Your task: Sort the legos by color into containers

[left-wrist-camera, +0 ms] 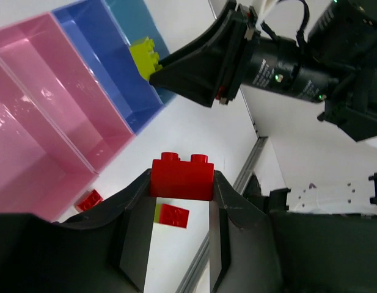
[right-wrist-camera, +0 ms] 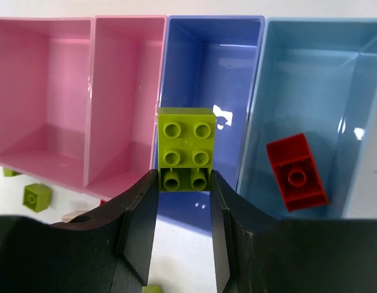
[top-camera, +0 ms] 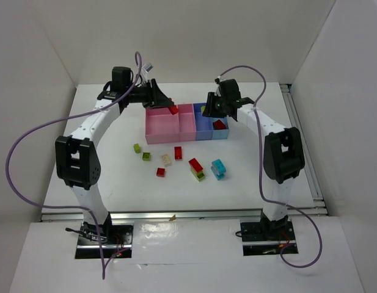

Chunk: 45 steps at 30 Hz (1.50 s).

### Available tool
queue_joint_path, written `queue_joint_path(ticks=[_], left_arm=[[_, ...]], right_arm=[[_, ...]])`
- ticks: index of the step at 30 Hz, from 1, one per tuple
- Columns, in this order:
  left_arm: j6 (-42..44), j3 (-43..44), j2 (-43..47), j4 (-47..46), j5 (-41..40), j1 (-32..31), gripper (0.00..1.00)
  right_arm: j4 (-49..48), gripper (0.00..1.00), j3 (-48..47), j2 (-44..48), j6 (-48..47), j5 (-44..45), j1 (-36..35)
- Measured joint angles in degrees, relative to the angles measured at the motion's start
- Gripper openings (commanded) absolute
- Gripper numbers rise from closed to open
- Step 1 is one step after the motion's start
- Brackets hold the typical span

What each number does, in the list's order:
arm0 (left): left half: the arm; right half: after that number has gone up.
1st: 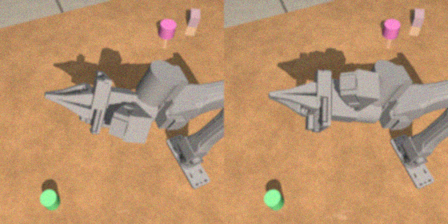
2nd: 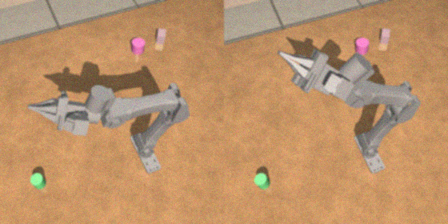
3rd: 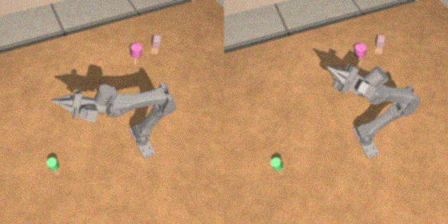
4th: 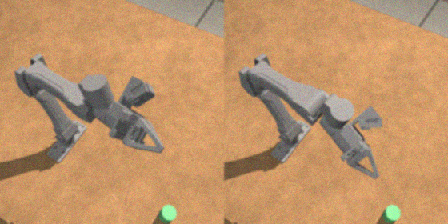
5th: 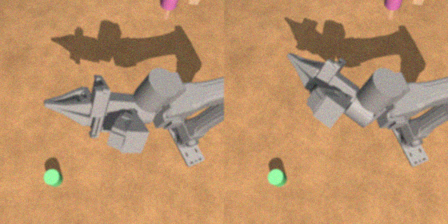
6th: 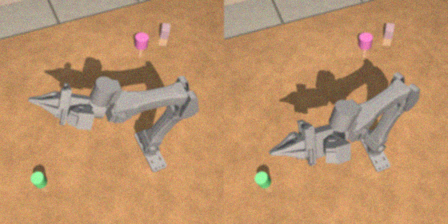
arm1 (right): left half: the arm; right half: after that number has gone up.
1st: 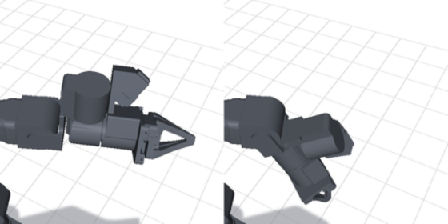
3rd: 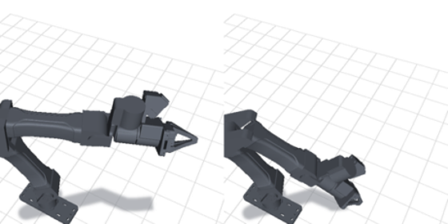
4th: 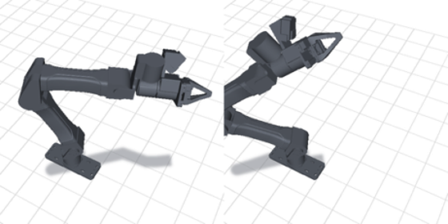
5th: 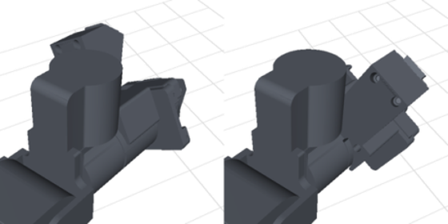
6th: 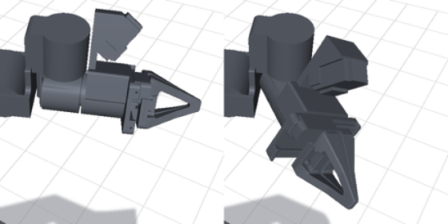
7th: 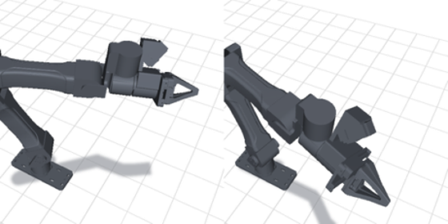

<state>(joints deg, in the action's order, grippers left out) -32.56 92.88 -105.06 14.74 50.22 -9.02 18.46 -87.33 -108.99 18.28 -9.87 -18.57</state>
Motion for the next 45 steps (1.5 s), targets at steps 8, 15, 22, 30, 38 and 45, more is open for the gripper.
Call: queue_joint_path(ticks=[8, 15, 22, 30, 38, 45], left_arm=[[-2.2, 4.3, -6.7, 0.7, -2.1, -1.6, 0.00], [-4.1, 7.4, -8.9, 0.1, -2.1, -3.1, 0.00], [-7.3, 13.2, -13.6, -3.1, -2.4, -5.0, 0.00], [-15.8, 33.0, -28.9, -6.1, -9.2, -12.1, 0.00], [-21.9, 42.0, -39.6, -11.4, -17.7, -17.4, 0.00], [-23.6, 43.9, -44.4, -13.9, -22.8, -19.0, 0.10]], right_arm=[[3.2, 0.42, -7.1, -6.8, -2.3, 1.9, -1.6], [5.7, 0.76, -10.3, -8.8, -3.0, 2.4, -1.6], [6.6, 0.59, -8.9, -3.0, -2.0, 9.6, -1.5], [4.8, 0.69, 13.0, 24.4, 5.1, 26.4, 1.4], [5.8, 0.71, 20.4, 35.5, 9.6, 33.7, 2.4], [7.7, 0.71, 20.9, 37.2, 10.4, 36.0, 2.5]])
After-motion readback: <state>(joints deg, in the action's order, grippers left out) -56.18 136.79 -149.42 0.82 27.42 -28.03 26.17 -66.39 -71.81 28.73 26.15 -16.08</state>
